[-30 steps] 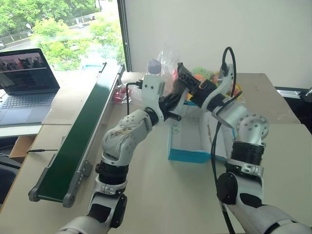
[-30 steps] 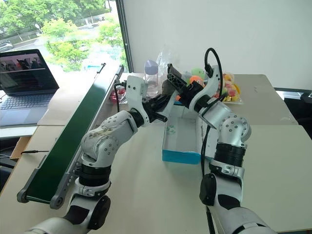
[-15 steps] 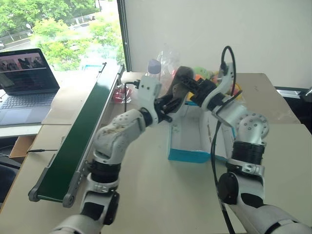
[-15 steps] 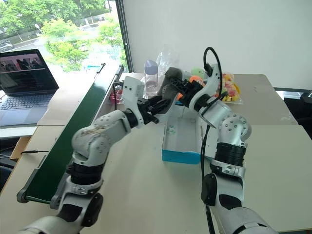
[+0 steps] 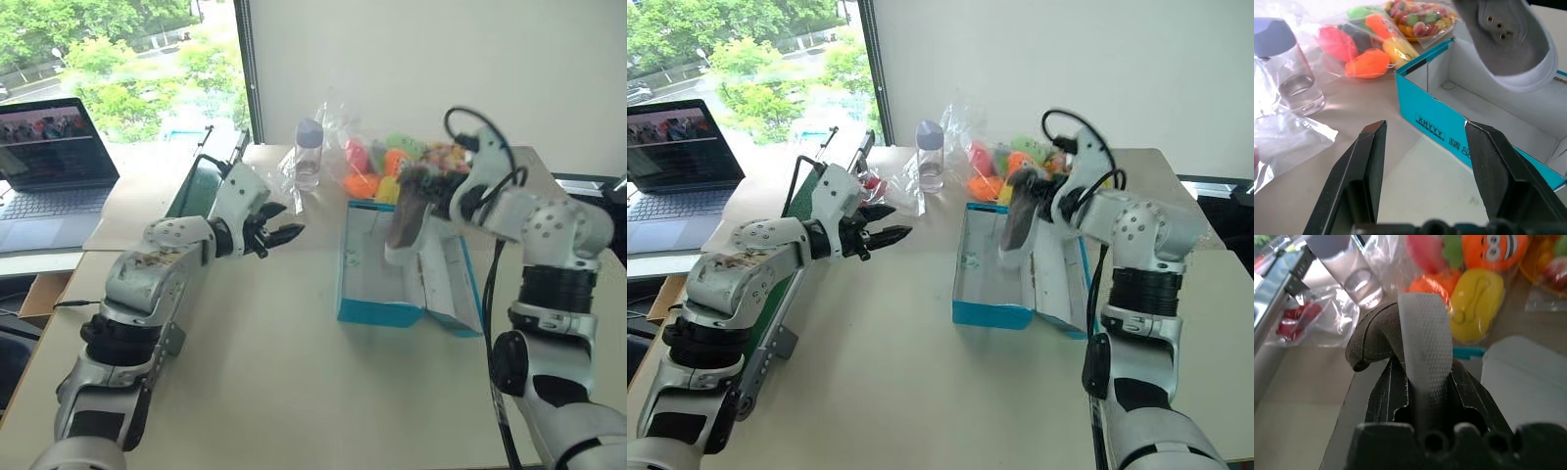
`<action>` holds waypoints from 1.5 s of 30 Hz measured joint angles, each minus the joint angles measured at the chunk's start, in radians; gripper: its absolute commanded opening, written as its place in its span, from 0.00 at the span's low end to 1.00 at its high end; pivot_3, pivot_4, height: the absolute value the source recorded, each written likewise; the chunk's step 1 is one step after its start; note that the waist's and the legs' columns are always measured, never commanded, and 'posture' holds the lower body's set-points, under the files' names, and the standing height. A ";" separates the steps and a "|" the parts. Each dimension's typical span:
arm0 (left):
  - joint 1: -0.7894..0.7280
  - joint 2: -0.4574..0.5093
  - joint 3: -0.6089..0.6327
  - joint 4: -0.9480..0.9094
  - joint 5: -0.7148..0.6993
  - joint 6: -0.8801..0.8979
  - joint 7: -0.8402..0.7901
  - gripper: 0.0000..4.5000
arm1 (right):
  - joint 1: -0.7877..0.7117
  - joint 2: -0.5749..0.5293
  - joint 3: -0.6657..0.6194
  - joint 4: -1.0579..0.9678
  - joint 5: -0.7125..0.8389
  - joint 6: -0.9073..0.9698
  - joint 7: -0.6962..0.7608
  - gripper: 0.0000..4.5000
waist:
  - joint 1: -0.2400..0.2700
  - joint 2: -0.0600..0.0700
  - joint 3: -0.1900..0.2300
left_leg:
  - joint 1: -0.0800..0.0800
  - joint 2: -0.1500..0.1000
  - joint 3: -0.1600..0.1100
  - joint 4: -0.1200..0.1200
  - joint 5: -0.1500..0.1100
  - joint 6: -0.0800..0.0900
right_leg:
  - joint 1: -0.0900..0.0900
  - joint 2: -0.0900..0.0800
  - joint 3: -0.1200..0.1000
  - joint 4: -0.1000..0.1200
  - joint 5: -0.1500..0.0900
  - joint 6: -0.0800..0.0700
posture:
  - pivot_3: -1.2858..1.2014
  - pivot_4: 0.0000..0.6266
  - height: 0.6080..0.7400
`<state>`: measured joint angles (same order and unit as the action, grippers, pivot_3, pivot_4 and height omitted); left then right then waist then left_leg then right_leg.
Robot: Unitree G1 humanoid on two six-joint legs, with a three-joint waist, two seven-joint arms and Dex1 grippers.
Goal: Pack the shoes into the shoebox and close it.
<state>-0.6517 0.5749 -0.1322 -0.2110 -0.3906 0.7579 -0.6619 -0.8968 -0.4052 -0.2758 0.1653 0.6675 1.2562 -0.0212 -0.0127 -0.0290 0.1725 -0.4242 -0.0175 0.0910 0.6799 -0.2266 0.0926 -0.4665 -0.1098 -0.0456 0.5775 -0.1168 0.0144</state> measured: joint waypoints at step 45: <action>0.102 -0.097 0.283 -0.007 0.116 0.097 0.377 0.62 | -0.004 0.086 0.198 -0.172 -0.194 -0.282 0.455 0.99 | -0.001 0.000 0.000 | 0.002 0.000 -0.001 0.000 0.000 -0.001 | 0.002 0.000 -0.001 0.001 0.000 0.001 | 0.52 0.24 1.00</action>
<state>-0.5496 0.4782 0.1512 -0.2184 -0.2746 0.8544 -0.2847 -0.9005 -0.3193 -0.0777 -0.0071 0.4737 0.9745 0.4338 -0.0141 -0.0291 0.1724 -0.4219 -0.0177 0.0896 0.6803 -0.2262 0.0918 -0.4643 -0.1098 -0.0467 0.5787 -0.1168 0.0152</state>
